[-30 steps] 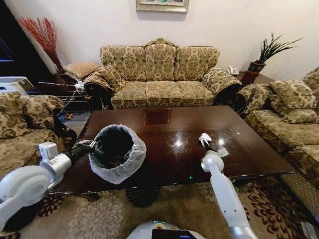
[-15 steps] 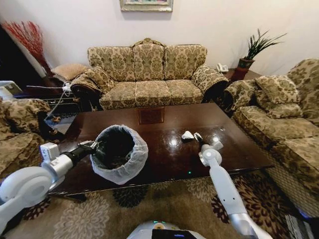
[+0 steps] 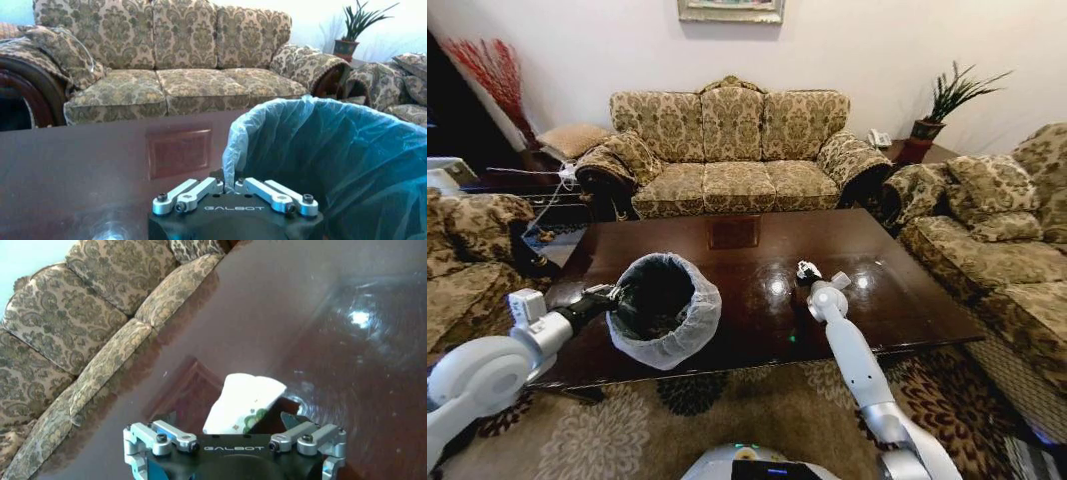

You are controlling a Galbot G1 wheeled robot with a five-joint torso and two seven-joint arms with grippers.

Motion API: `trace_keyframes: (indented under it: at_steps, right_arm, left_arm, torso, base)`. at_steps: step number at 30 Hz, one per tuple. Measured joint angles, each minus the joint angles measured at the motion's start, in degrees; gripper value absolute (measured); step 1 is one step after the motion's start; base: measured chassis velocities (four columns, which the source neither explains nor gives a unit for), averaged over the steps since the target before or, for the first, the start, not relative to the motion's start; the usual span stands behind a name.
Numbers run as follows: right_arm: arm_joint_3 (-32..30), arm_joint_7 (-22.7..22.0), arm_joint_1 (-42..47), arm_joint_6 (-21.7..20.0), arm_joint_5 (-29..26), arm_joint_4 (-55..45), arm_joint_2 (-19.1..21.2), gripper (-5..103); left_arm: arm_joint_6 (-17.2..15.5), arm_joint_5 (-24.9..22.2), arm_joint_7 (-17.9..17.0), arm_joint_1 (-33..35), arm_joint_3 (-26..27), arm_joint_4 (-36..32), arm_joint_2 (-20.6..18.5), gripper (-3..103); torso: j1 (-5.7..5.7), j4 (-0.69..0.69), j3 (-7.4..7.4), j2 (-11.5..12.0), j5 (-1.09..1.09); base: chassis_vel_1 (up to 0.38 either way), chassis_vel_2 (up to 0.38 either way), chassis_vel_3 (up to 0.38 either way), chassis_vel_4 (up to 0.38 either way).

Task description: Move to the front of the table and place the trash on the table into the trash bin.

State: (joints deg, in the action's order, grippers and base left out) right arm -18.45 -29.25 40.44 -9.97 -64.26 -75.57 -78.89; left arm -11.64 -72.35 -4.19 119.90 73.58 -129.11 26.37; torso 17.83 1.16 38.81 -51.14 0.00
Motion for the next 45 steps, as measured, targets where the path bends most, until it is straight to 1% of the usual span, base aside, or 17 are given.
trace_keyframes:
  at_steps: [5,8,12,20,22,28,30,31,33,35,36,38,40,41,42,44,45]
  right_arm:
    - [-0.33,0.63,-1.95,0.82,-0.56,3.13,-0.12,103]
    - [-0.68,1.23,-3.86,1.06,-1.42,6.34,-0.29,92]
    - [-0.66,1.41,-4.30,0.88,-2.49,7.05,-0.29,84]
    - [-0.59,1.79,-4.00,0.11,-2.08,6.92,-0.04,57]
    - [-0.59,1.80,-3.86,0.13,-2.04,6.75,0.08,57]
    - [-0.84,1.87,-2.83,0.29,-2.01,5.82,0.33,37]
    - [-0.86,1.87,-2.71,0.30,-2.02,5.70,0.36,37]
    - [-0.90,1.86,-2.49,0.31,-2.04,5.35,0.45,30]
    - [-0.95,1.85,-2.22,0.31,-2.01,4.88,0.53,30]
    - [-1.07,2.62,-0.47,1.13,0.80,1.62,0.88,22]
    - [-1.07,2.62,-0.47,1.13,0.80,1.62,0.88,22]
    - [-1.07,4.45,1.96,2.03,3.58,-3.50,1.13,14]
    - [-0.39,8.79,5.87,2.42,6.60,-12.52,1.88,11]
    - [-0.39,8.79,5.87,2.42,6.60,-12.52,1.88,11]
    - [0.73,13.01,8.97,2.62,7.93,-20.07,2.82,4]
    - [5.18,22.79,14.82,2.73,10.44,-37.78,4.94,2]
    - [5.18,22.79,14.82,2.73,10.44,-37.78,4.94,2]
  left_arm:
    - [0.07,0.04,0.00,-0.41,-0.46,0.03,-0.06,3]
    - [0.20,0.04,0.01,-0.44,-0.48,0.02,0.04,3]
    - [0.24,0.04,0.00,-0.42,-0.48,-0.05,0.25,3]
    - [0.45,0.47,0.09,-0.35,-0.54,-0.31,0.86,3]
    - [0.49,0.50,0.11,-0.31,-0.54,-0.34,0.87,3]
    - [0.66,0.57,0.14,-0.21,-0.54,-0.36,0.80,3]
    - [0.66,0.57,0.15,-0.22,-0.54,-0.40,0.73,3]
    - [0.66,0.58,0.15,-0.23,-0.53,-0.49,0.65,3]
    - [0.66,0.57,0.15,-0.23,-0.48,-0.54,0.62,3]
    - [0.67,0.55,0.15,-0.08,-0.20,-0.64,0.72,3]
    - [0.67,0.55,0.15,-0.08,-0.20,-0.64,0.72,3]
    - [0.67,0.55,0.13,0.08,-0.09,-0.65,0.82,3]
    - [0.65,0.53,0.08,0.23,0.01,-0.65,0.85,3]
    - [0.65,0.53,0.08,0.23,0.01,-0.65,0.85,3]
    - [0.58,0.40,0.02,0.27,0.08,-0.66,0.79,3]
    - [0.33,0.00,-0.27,0.23,0.10,-0.48,0.20,3]
    - [0.33,0.00,-0.27,0.23,0.10,-0.48,0.20,3]
  torso:
    - [-0.01,0.01,-0.01,0.00,-0.01]
    - [0.00,0.00,0.00,0.00,0.02]
    - [0.00,0.00,0.00,-0.01,0.01]
    - [0.00,0.01,0.00,-0.01,0.01]
    - [0.00,0.01,0.00,-0.01,-0.01]
    - [-0.01,0.01,-0.01,-0.01,-0.02]
    - [-0.01,0.01,-0.01,-0.01,-0.01]
    - [-0.01,0.01,-0.01,-0.01,0.01]
    - [-0.01,0.01,-0.01,-0.01,0.01]
    - [-0.01,0.01,0.00,0.00,0.02]
    - [-0.01,0.01,0.00,0.00,0.02]
    - [0.00,0.00,0.00,0.00,0.02]
    - [0.00,0.00,0.00,0.00,0.02]
    - [0.00,0.00,0.00,0.00,0.02]
    - [0.00,0.01,-0.01,0.00,-0.01]
    - [-0.02,0.00,-0.02,-0.01,-0.01]
    - [-0.02,0.00,-0.02,-0.01,-0.01]
  base:
    - [0.000,0.000,0.000,0.000]
    - [0.000,0.000,0.000,0.000]
    - [0.000,0.000,0.000,0.000]
    - [0.000,0.000,0.000,0.000]
    - [0.000,0.000,0.000,0.000]
    - [0.000,0.000,0.000,0.000]
    - [0.000,0.000,0.000,0.000]
    - [0.000,0.000,0.000,0.000]
    - [0.000,0.000,0.000,0.000]
    - [0.000,0.000,0.000,0.000]
    - [0.000,0.000,0.000,0.000]
    - [0.000,0.000,0.000,0.000]
    - [0.000,0.000,0.000,0.000]
    - [0.000,0.000,0.000,0.000]
    - [0.000,0.000,0.000,0.000]
    - [0.000,0.000,0.000,0.000]
    - [0.000,0.000,0.000,0.000]
